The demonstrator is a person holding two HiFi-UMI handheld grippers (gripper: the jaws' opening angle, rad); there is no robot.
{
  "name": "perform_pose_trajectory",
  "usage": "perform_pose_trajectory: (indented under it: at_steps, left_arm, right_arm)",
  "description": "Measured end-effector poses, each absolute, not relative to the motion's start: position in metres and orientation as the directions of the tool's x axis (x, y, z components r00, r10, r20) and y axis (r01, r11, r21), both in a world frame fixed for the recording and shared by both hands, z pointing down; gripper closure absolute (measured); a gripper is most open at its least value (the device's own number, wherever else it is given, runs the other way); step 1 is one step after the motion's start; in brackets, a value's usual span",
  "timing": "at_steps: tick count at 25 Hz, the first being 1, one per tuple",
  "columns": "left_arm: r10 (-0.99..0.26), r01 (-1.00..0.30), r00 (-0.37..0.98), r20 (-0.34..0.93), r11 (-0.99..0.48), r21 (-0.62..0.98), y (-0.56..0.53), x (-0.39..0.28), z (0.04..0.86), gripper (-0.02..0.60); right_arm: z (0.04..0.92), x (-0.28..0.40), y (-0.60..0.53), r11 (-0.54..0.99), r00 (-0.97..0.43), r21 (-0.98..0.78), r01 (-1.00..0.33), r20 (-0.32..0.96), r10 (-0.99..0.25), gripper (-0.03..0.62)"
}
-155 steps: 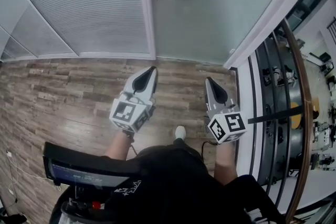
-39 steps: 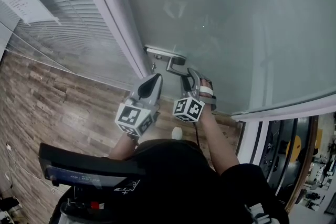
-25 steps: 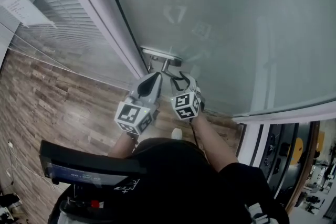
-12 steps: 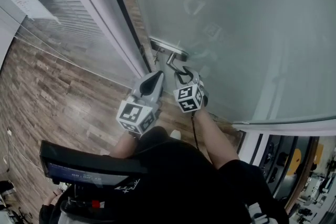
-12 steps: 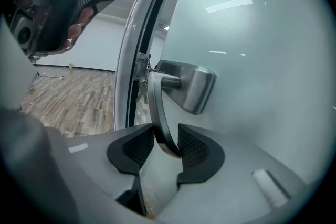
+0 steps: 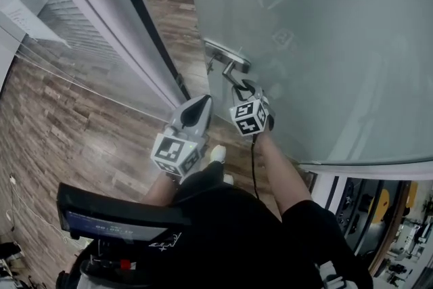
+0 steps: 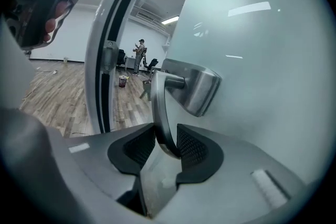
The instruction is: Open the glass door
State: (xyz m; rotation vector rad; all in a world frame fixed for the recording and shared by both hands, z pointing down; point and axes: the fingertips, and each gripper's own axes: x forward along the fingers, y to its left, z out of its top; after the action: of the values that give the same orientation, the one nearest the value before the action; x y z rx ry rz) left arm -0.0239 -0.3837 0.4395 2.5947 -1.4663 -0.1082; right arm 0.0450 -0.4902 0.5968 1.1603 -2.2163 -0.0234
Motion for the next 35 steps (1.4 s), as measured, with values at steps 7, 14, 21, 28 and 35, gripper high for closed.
perform_pose_trajectory:
  at_steps: [7, 14, 21, 28, 35]
  left_arm:
    - [-0.804, -0.79, 0.594, 0.016, -0.58, 0.2, -0.433, -0.027, 0.453, 0.581]
    - [-0.723, -0.704, 0.689, -0.049, -0.683, 0.193, -0.419, -0.088, 0.44, 0.581]
    - [-0.655, -0.639, 0.755, -0.02, -0.743, 0.199, -0.426, -0.012, 0.393, 0.581]
    - [-0.606, -0.59, 0.794, -0.035, -0.784, 0.191, -0.425, 0.011, 0.386, 0.581]
    - [-0.609, -0.593, 0.792, -0.042, -0.784, 0.181, -0.437, 0.023, 0.374, 0.581]
  right_arm:
    - [0.596, 0.047, -0.53, 0.566, -0.311, 0.431, -0.702, 0.53, -0.789, 0.464]
    - [0.558, -0.018, -0.517, 0.485, -0.209, 0.603, -0.633, 0.47, -0.858, 0.459]
    - [0.515, 0.056, -0.531, 0.458, -0.161, 0.622, -0.636, 0.473, -0.866, 0.459]
    - [0.508, 0.086, -0.562, 0.43, -0.122, 0.613, -0.662, 0.479, -0.869, 0.459]
    - [0.498, 0.121, -0.605, 0.404, -0.088, 0.613, -0.679, 0.479, -0.874, 0.468]
